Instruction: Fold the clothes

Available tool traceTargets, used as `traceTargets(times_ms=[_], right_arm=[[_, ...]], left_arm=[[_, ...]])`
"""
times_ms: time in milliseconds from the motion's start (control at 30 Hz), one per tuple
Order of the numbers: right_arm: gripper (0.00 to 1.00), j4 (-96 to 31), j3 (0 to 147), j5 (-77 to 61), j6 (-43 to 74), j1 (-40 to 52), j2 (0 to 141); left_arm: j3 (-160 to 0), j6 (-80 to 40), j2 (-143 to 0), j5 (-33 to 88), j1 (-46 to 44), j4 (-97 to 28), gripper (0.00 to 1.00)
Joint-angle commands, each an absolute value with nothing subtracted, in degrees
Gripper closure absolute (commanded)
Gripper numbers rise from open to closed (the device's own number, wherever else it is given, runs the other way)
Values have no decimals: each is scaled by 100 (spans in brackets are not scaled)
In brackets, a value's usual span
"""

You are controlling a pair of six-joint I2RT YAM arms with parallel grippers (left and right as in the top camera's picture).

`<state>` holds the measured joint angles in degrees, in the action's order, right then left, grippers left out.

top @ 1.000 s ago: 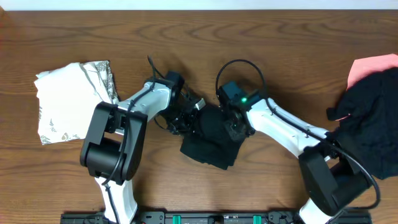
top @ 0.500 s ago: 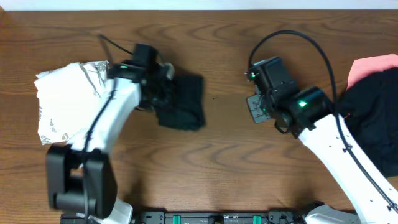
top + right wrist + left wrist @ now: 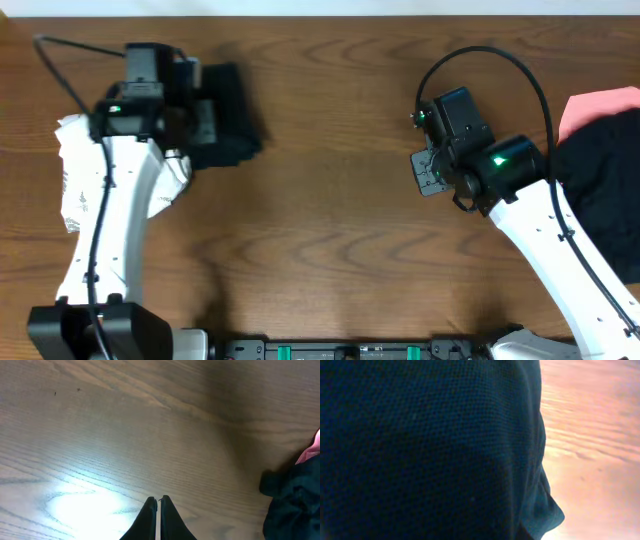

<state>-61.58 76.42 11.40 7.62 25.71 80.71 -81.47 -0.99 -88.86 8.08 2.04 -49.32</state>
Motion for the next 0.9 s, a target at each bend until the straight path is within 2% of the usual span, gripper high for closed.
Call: traceTargets(times_ms=[0, 133, 267, 467, 867], right_arm=[[95, -6169, 7638, 1201, 764, 2541, 8064], [95, -6173, 7638, 1201, 764, 2541, 8064], [95, -6202, 7634, 1201, 764, 2541, 8075], [95, -6324, 7634, 1199, 764, 2541, 8075], [95, -6412, 7620, 1201, 764, 2541, 8079]], left_arm=[[-8337, 38, -8759, 637, 685, -4906, 94], [-8340, 64, -8759, 808, 1236, -4877, 94], [-8340, 596, -8766, 1741, 1715, -4814, 94], [-8340, 1033, -8770, 2027, 2405, -4906, 94], [-8444, 2274, -9002, 4558, 3865, -5264, 94]])
